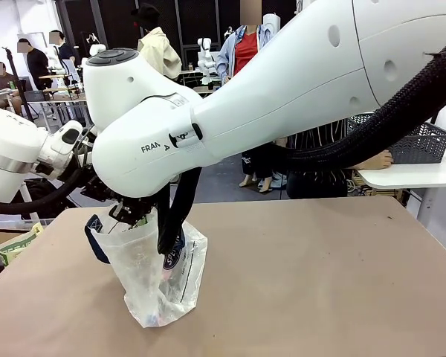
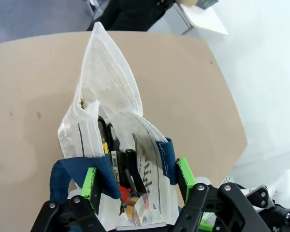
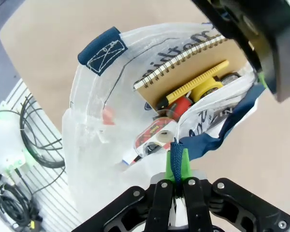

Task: Transfer purchased items from the store into the shopping bag.
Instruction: Move the Reusable shopping bag to the right side of the table.

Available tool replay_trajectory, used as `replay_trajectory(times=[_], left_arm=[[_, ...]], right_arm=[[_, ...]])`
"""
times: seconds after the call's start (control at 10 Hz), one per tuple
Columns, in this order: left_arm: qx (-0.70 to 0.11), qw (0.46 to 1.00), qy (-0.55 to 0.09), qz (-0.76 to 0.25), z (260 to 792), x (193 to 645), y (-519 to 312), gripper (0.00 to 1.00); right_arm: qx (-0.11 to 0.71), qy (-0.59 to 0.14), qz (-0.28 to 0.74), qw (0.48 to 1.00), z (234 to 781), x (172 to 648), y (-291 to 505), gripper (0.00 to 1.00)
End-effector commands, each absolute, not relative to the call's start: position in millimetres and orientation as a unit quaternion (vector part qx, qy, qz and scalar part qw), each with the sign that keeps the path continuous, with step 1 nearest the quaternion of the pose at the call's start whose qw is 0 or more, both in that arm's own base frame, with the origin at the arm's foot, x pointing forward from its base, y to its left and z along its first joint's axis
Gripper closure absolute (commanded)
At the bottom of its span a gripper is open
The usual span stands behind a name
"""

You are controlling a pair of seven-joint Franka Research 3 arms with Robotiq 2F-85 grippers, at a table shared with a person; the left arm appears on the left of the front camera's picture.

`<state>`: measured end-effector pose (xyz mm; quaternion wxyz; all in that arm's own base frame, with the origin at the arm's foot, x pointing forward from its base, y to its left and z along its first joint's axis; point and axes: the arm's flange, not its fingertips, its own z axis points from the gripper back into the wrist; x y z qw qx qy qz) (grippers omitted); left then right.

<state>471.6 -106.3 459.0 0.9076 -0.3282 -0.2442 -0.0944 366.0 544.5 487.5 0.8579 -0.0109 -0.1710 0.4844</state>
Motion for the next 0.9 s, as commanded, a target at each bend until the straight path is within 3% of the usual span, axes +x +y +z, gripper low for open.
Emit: replay_trajectory(times=[0.0, 0.5, 0.6, 0.8], left_arm=[[-0.326, 0.91, -0.249, -0.064, 457, 480, -108, 0.19], [-0.324, 0.916, -0.236, -0.036, 451, 495, -106, 0.19], [-0.324, 0.916, -0.234, -0.03, 451, 496, -105, 0.23], [-0.32, 0.918, -0.233, -0.021, 450, 498, -104, 0.63]], right_arm=[[-0.03, -0.179, 0.478, 0.859, 484, 363, 550, 1.0], [-0.027, -0.18, 0.48, 0.859, 484, 363, 549, 1.0], [-0.026, -0.179, 0.479, 0.859, 484, 363, 548, 1.0], [-0.025, -0.179, 0.481, 0.858, 483, 363, 548, 1.0]])
